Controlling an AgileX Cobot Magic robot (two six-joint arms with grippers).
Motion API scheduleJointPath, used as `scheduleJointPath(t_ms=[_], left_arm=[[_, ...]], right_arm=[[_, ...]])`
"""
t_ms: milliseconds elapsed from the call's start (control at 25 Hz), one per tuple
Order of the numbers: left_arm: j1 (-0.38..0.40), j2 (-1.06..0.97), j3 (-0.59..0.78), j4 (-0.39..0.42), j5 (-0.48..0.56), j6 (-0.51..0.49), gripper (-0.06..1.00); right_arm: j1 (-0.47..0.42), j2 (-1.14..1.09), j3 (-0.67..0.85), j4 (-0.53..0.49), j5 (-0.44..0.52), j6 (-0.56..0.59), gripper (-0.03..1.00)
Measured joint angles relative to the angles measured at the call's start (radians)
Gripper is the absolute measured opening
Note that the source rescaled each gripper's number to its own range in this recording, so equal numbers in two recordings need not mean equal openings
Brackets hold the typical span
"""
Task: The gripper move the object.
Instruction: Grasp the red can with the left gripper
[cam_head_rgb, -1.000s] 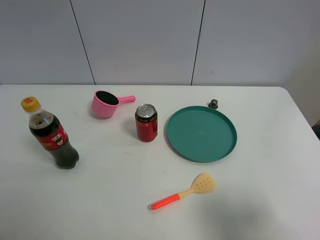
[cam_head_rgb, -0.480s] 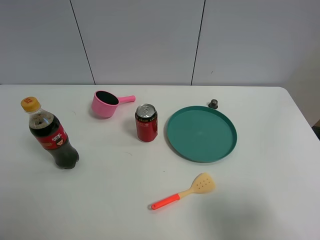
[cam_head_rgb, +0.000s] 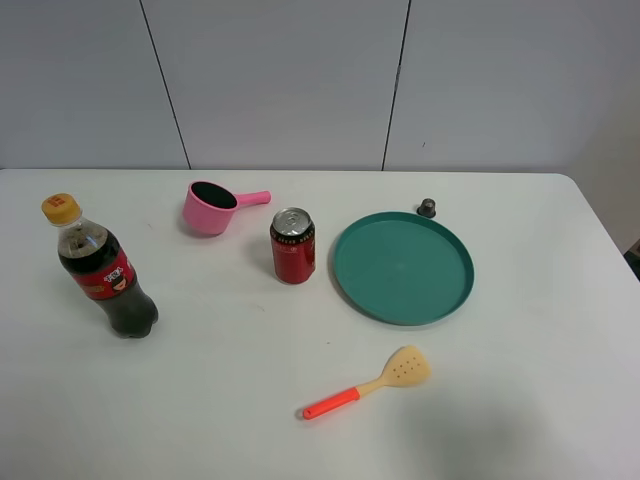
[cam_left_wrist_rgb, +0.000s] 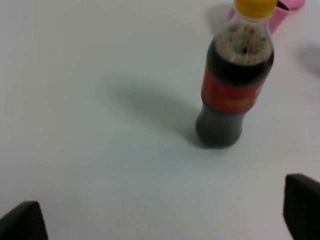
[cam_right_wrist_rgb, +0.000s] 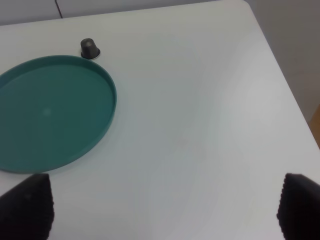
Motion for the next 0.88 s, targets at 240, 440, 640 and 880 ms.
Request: scheduleJointPath(t_ms=[240, 440, 640, 880], left_arm=[[0.000, 0.307, -0.262, -0.015, 0.009, 0.064, 0.92], [0.000, 0.558, -0.492, -0.022, 0.040, 0.084, 0.92], [-0.088, 0.763, -0.616, -0.029, 0.034, 0.087, 0.92], [-0.330, 0.945, -0.695, -0.032, -0.061, 0.092, 0.92]], right_arm=[[0.000, 0.000, 0.000, 0.000, 0.000, 0.000, 1.00], [0.000, 0.000, 0.000, 0.000, 0.000, 0.000, 1.00], [0.000, 0.000, 0.000, 0.000, 0.000, 0.000, 1.00], [0.000, 0.000, 0.000, 0.000, 0.000, 0.000, 1.00]])
